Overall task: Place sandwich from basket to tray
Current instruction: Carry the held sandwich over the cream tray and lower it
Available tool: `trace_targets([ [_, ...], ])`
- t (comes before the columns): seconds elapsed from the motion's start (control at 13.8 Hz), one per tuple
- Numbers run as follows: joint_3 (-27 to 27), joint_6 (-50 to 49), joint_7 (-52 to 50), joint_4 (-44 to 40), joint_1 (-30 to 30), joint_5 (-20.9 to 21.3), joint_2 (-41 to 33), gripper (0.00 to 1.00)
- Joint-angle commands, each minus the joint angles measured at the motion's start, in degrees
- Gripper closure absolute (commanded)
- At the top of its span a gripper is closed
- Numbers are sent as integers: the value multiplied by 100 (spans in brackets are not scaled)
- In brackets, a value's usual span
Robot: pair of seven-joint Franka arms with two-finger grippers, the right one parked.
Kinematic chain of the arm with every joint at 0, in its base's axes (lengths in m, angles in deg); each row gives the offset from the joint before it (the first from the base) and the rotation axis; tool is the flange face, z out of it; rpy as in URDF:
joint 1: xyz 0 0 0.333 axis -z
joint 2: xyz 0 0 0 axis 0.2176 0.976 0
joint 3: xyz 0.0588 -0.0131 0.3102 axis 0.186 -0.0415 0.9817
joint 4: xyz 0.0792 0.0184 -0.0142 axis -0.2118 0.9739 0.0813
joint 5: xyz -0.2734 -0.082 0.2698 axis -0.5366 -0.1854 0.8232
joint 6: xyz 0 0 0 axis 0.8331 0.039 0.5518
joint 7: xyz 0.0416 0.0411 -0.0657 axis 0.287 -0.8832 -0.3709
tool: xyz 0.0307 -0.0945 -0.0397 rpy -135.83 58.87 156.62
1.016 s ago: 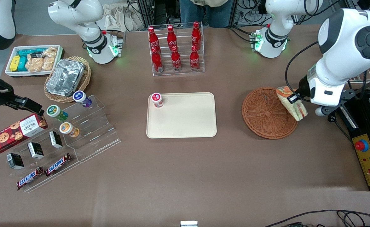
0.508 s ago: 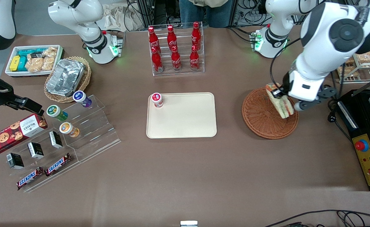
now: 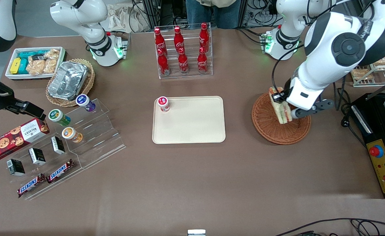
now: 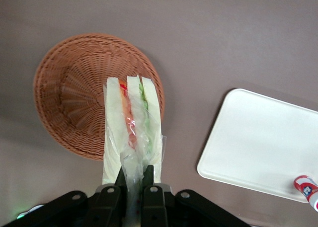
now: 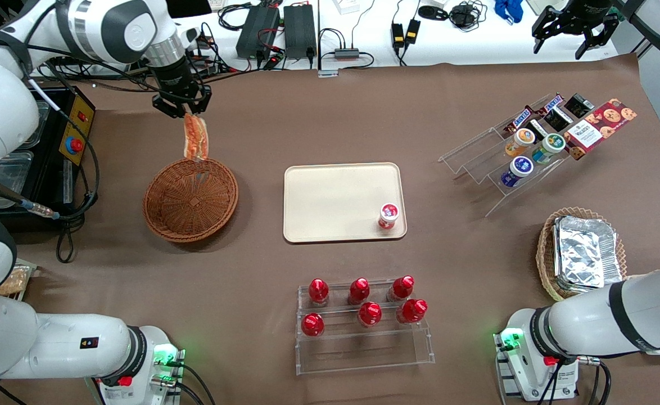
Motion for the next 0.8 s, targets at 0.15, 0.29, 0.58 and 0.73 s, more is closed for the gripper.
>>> trace_targets([
  [0.15,-25,399,107,-121,499,6,208,100],
  [0.29,-25,794,107,-113,790,15,401,100],
  [0.58,-25,1340,98,-51,1475,498,884,100],
  [0.73,-25,1594,107,-43,1678,490,1139,100],
])
